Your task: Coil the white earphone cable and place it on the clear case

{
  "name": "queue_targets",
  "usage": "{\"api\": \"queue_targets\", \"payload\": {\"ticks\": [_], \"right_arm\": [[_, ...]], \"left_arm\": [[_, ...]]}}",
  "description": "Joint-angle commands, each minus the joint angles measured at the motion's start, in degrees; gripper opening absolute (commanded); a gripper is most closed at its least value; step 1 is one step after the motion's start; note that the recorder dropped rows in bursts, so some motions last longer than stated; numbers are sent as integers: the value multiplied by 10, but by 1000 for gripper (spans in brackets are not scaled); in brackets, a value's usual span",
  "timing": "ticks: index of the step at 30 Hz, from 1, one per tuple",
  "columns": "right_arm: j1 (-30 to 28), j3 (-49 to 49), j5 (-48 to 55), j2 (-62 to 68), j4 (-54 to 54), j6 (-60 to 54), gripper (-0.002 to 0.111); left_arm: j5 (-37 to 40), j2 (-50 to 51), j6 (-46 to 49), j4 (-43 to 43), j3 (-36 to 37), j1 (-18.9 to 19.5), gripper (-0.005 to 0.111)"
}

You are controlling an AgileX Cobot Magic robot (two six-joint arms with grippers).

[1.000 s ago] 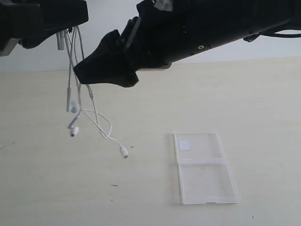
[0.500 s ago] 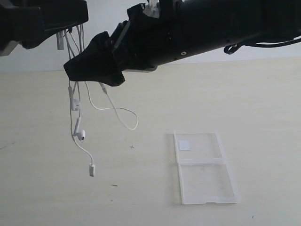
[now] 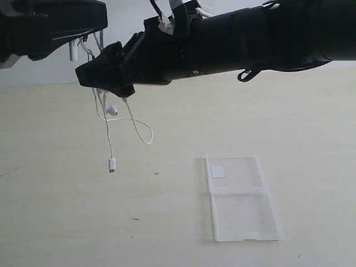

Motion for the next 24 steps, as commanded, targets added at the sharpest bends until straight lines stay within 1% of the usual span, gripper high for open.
{"api": "queue_targets", "payload": {"ticks": [1, 9, 18, 24], "right_arm": [[-2, -2, -11, 1, 25, -35, 76], [-2, -2, -2, 0, 39, -38, 76], [-2, -2, -11, 0, 41, -38, 76], [-2, -2, -16, 0, 42, -38, 76]], "left_arm": [[-15, -1, 2, -13, -2, 1, 0], [10, -1, 2, 0, -2, 1, 0], [19, -1, 2, 5, -2, 1, 0], [-16, -1, -12, 5, -2, 1, 0]]}}
